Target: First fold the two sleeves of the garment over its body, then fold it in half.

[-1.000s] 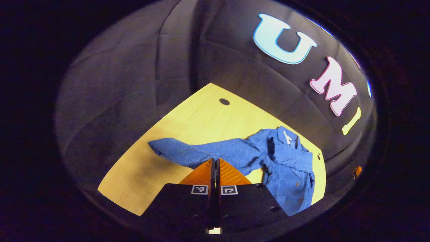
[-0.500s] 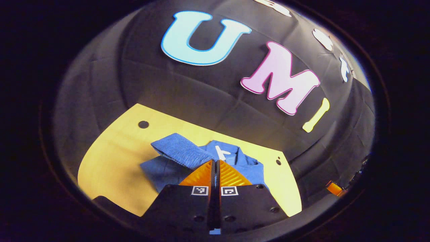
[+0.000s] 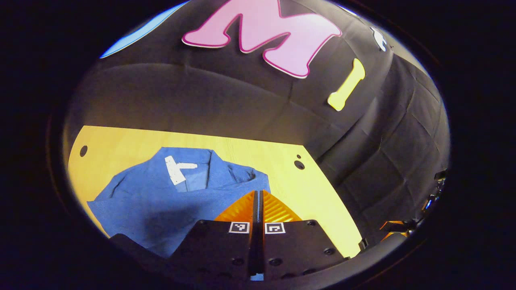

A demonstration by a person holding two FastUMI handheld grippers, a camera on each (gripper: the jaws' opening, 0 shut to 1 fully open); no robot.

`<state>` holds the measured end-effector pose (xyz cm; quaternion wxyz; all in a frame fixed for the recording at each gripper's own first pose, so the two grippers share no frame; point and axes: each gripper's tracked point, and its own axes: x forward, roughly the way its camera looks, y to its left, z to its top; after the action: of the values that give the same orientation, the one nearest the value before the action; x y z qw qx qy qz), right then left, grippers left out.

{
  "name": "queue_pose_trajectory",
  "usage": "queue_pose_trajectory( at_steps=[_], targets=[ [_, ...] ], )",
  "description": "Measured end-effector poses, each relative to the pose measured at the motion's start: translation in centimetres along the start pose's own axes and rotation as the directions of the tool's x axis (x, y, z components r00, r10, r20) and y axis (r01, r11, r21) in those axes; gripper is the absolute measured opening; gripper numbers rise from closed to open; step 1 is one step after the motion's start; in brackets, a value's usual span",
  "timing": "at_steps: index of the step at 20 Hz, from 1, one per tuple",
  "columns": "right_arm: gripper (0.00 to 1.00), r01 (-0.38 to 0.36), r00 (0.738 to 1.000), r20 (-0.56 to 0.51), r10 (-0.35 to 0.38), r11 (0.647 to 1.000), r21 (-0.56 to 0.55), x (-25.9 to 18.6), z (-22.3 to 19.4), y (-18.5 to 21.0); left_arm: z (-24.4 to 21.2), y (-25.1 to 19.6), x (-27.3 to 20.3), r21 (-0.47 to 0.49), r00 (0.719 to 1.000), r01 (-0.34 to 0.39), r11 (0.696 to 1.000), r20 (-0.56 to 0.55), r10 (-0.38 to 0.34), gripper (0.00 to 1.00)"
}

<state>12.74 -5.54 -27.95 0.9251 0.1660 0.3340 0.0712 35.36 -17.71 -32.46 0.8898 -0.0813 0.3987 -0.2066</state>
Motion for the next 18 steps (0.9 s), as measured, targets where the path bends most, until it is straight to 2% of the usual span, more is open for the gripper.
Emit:
queue_pose_trajectory(
  at_steps=[2, 4, 7, 9, 11, 13, 14, 15, 16, 17, 18],
  targets=[
    [0.86, -0.009, 1.0, -0.018, 0.009, 1.0, -0.003, 0.7, -0.9, -0.1, -0.9, -1.0, 0.2, -0.035, 1.0, 0.003, 0.999, -0.025, -0.004, 0.0],
    [0.86, -0.019, 0.999, -0.039, 0.019, 1.0, -0.001, 1.0, -1.7, -0.2, -2.5, -0.4, -1.3, -0.048, 0.999, -0.035, 0.998, -0.033, 0.033, 0.0],
    [0.86, -0.036, 0.998, -0.06, 0.035, 0.999, -0.014, 1.9, -2.8, 0.6, -4.6, 1.2, -6.9, -0.065, 0.996, -0.085, 0.994, -0.004, 0.085, 0.0],
    [0.86, -0.063, 0.996, -0.07, 0.061, 0.998, -0.031, 2.6, -3.2, 2.1, -6.9, 4.1, -12.0, -0.059, 0.983, -0.174, 0.983, 0.039, 0.177, 0.0],
    [0.86, -0.101, 0.991, -0.088, 0.097, 0.994, -0.043, 3.3, -3.7, 4.2, -10.0, 7.2, -17.5, -0.068, 0.959, -0.276, 0.959, 0.052, 0.28, 0.0],
    [0.86, -0.127, 0.987, -0.106, 0.12, 0.99, -0.058, 4.1, -4.2, 6.3, -13.8, 10.3, -22.8, -0.103, 0.917, -0.392, 0.914, 0.041, 0.397, 0.0],
    [0.86, -0.131, 0.986, -0.115, 0.124, 0.989, -0.064, 4.3, -4.7, 7.1, -15.6, 11.0, -25.1, -0.14, 0.902, -0.424, 0.895, 0.026, 0.431, 0.0],
    [0.78, -0.135, 0.984, -0.125, 0.125, 0.988, -0.071, 4.3, -5.2, 7.9, -17.7, 11.6, -27.1, -0.183, 0.89, -0.448, 0.875, -0.001, 0.455, 0.0],
    [0.87, -0.129, 0.984, -0.13, 0.118, 0.988, -0.083, 4.2, -5.8, 8.4, -20.2, 12.6, -28.4, -0.231, 0.87, -0.485, 0.843, -0.035, 0.491, 0.0],
    [0.88, -0.123, 0.983, -0.145, 0.108, 0.987, -0.098, 4.0, -6.8, 8.7, -22.5, 13.1, -29.5, -0.284, 0.868, -0.49, 0.824, -0.072, 0.491, 0.0],
    [0.89, -0.116, 0.982, -0.161, 0.097, 0.987, -0.111, 3.6, -7.7, 8.9, -25.2, 12.6, -30.4, -0.339, 0.88, -0.472, 0.814, -0.123, 0.459, 0.0]
  ],
)
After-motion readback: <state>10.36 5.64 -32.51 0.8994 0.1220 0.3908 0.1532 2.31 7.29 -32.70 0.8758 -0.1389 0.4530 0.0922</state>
